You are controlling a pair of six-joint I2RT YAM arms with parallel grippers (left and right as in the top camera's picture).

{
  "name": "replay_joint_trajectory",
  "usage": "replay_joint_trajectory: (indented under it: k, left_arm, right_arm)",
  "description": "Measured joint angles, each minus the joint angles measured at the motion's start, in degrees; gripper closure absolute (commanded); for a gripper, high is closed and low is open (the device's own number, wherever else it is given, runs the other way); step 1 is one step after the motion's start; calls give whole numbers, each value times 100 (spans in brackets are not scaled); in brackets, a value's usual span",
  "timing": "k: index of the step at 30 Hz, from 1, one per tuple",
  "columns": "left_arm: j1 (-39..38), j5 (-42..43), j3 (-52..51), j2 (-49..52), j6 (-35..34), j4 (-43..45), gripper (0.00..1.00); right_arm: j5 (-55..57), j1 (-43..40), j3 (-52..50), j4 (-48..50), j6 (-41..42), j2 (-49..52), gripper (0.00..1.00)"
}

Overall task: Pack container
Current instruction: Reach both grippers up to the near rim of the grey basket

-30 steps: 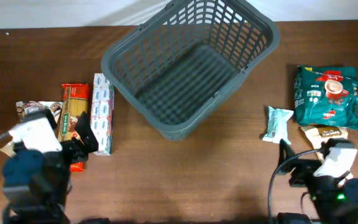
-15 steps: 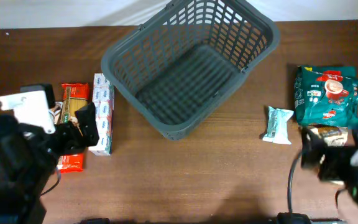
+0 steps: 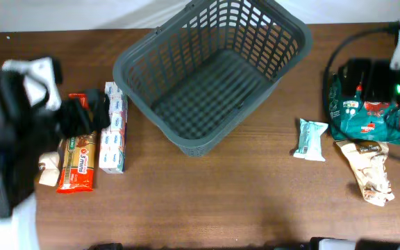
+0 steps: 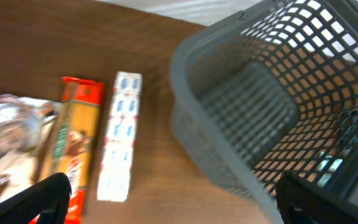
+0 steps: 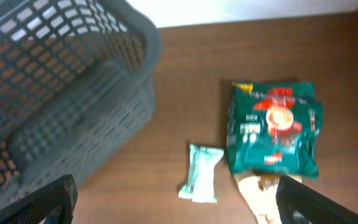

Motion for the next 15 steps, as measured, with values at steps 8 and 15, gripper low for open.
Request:
replay_joint_trajectory:
  k: [8,15]
  left_arm:
    - [0,820,275,800,-382,-2,4]
    - [-42,542,313,813,-1401,-361,9]
  right_arm:
    - [-525,-11,890,168,-177,1274,1]
    - [-1001,-11,955,525,-214,1886,1]
